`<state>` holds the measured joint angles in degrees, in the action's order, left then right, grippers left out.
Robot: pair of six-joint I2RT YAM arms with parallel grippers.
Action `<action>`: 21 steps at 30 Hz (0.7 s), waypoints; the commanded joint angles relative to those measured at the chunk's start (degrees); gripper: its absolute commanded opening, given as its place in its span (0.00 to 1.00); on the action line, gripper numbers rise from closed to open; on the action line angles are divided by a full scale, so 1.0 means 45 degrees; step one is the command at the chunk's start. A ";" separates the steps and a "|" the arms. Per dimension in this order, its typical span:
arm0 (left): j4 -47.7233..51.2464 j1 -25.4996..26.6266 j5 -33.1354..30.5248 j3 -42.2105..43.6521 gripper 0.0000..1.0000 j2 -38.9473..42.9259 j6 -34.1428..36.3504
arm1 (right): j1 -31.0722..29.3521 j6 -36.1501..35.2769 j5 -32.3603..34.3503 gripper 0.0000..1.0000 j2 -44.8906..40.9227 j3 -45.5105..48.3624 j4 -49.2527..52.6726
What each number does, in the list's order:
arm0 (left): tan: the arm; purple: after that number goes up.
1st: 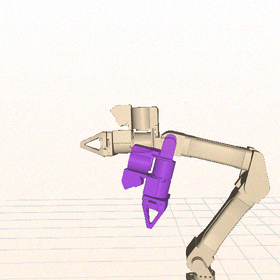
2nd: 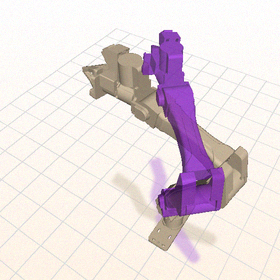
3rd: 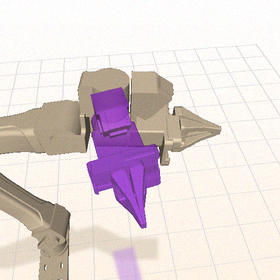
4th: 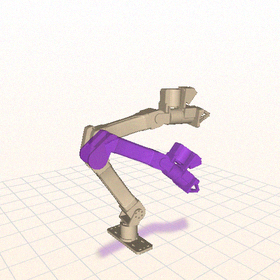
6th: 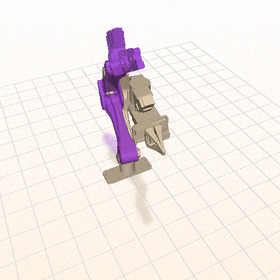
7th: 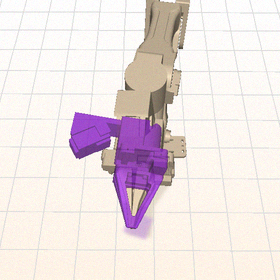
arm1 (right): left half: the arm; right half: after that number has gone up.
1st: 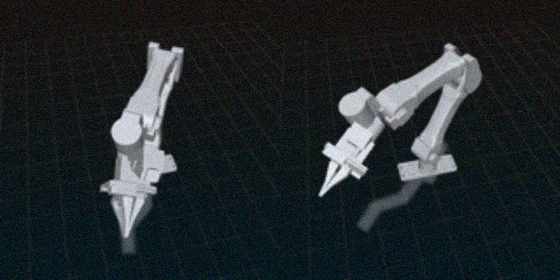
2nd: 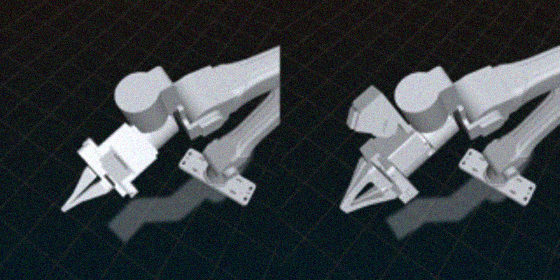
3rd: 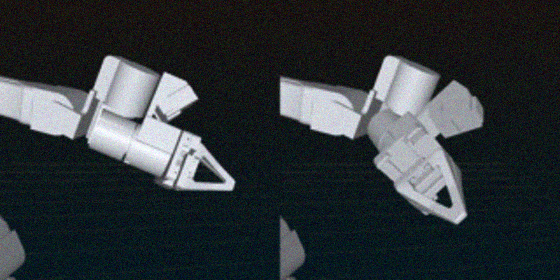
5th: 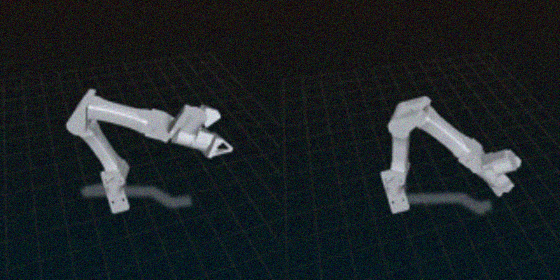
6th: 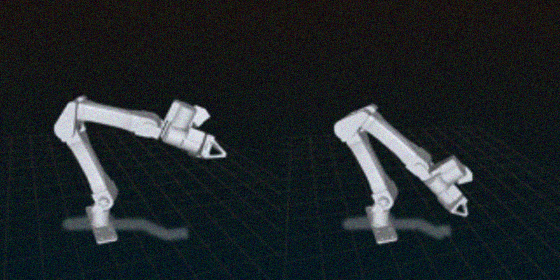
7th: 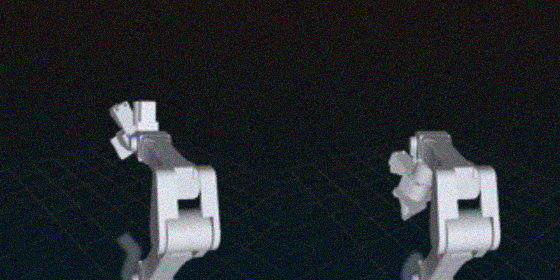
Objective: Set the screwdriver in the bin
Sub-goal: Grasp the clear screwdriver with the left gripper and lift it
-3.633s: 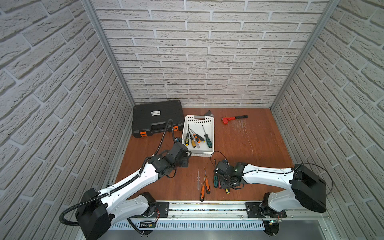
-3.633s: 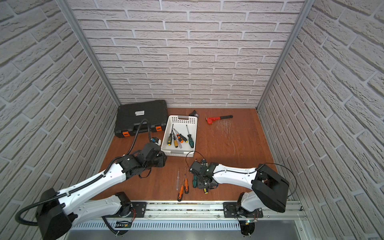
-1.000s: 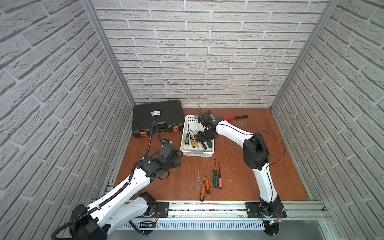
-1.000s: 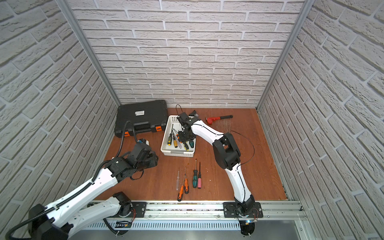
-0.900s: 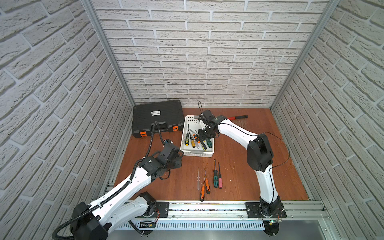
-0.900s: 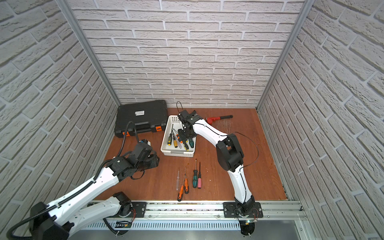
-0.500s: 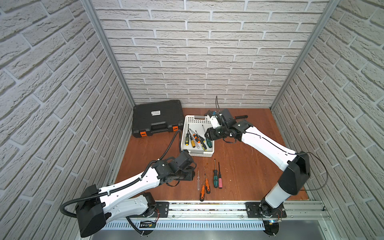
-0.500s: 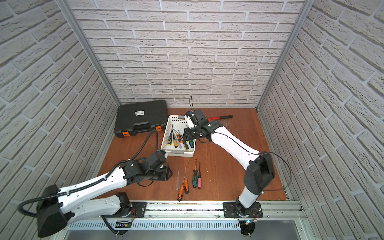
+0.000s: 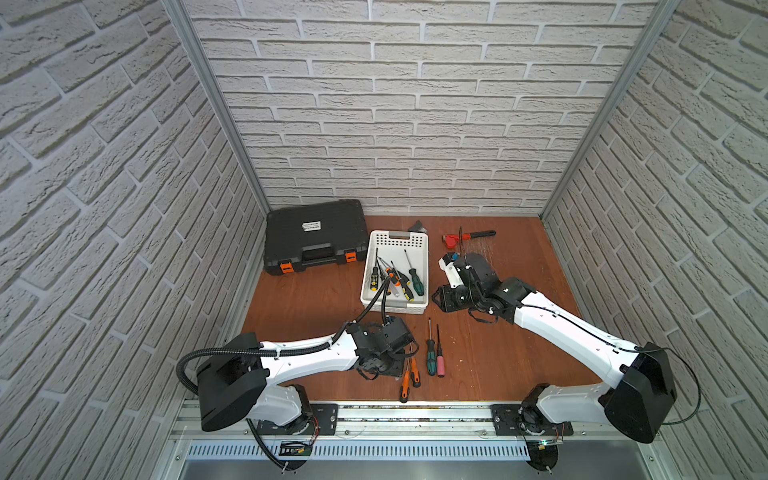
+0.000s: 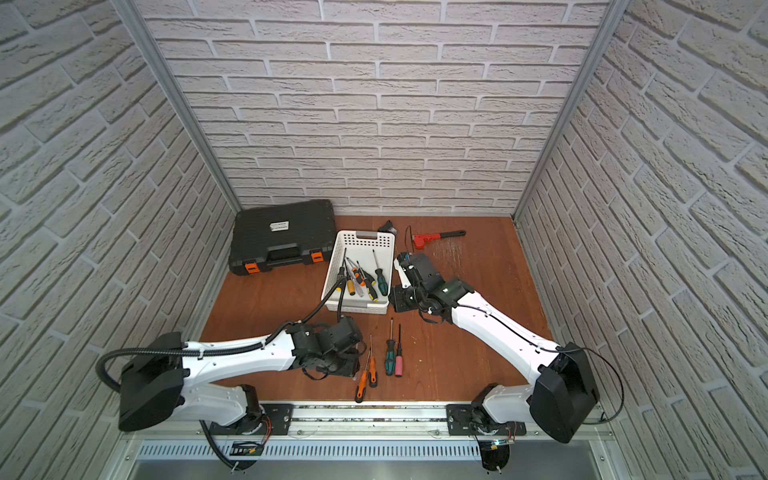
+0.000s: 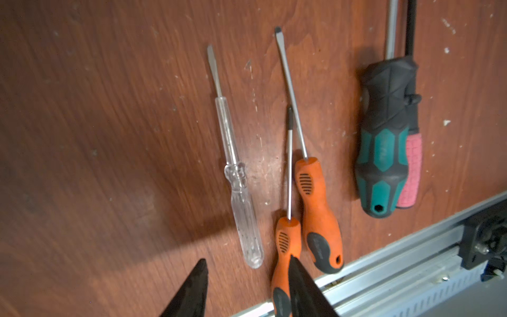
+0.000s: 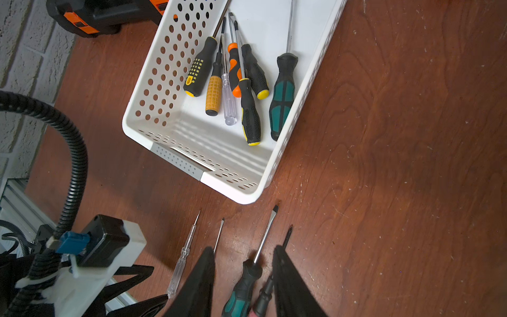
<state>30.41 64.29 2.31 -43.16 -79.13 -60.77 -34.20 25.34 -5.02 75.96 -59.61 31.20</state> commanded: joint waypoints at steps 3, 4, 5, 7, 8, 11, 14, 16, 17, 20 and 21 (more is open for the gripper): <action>-0.0041 0.0068 -0.0346 -0.0911 0.49 -0.1113 0.0000 | -0.0057 0.0276 -0.0080 0.36 -0.0404 0.0286 -0.0950; 0.0161 0.0063 -0.0448 -0.1063 0.49 -0.1295 -0.0009 | -0.0057 0.0303 -0.0093 0.36 -0.0478 0.0381 -0.0994; 0.0359 0.0068 -0.0526 -0.1171 0.49 -0.1457 -0.0028 | -0.0058 0.0343 -0.0075 0.36 -0.0549 0.0480 -0.1034; 0.0604 0.0067 -0.0624 -0.1268 0.49 -0.1656 -0.0029 | -0.0055 0.0393 -0.0001 0.36 -0.0720 0.0699 -0.1092; 0.0726 0.0063 -0.0695 -0.1339 0.48 -0.1744 -0.0049 | -0.0058 0.0389 0.0046 0.36 -0.0765 0.0809 -0.1094; 0.0848 0.0029 -0.0756 -0.1396 0.47 -0.1962 -0.0057 | -0.0057 0.0306 0.0194 0.36 -0.0849 0.0978 -0.1038; 0.0899 -0.0005 -0.0750 -0.1450 0.45 -0.2206 -0.0068 | -0.0057 0.0313 0.0272 0.36 -0.0890 0.1130 -0.1087; 0.0898 -0.0048 -0.0810 -0.1510 0.44 -0.2311 -0.0097 | -0.0037 0.0421 0.0314 0.36 -0.0992 0.1339 -0.1292; 0.0869 -0.0068 -0.0850 -0.1488 0.44 -0.2336 -0.0108 | -0.0045 0.0433 0.0340 0.36 -0.1002 0.1388 -0.1317; 0.0687 -0.0166 -0.0727 -0.1426 0.42 -0.2486 -0.0062 | -0.0056 0.0469 0.0355 0.36 -0.0976 0.1401 -0.1357; 0.0664 -0.0195 -0.0679 -0.1445 0.41 -0.2567 -0.0050 | -0.0055 0.0447 0.0353 0.36 -0.0962 0.1412 -0.1384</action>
<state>32.97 64.03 0.03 -48.71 -89.84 -60.73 -34.24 26.65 -4.14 73.06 -53.69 27.59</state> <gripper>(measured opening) 0.415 0.362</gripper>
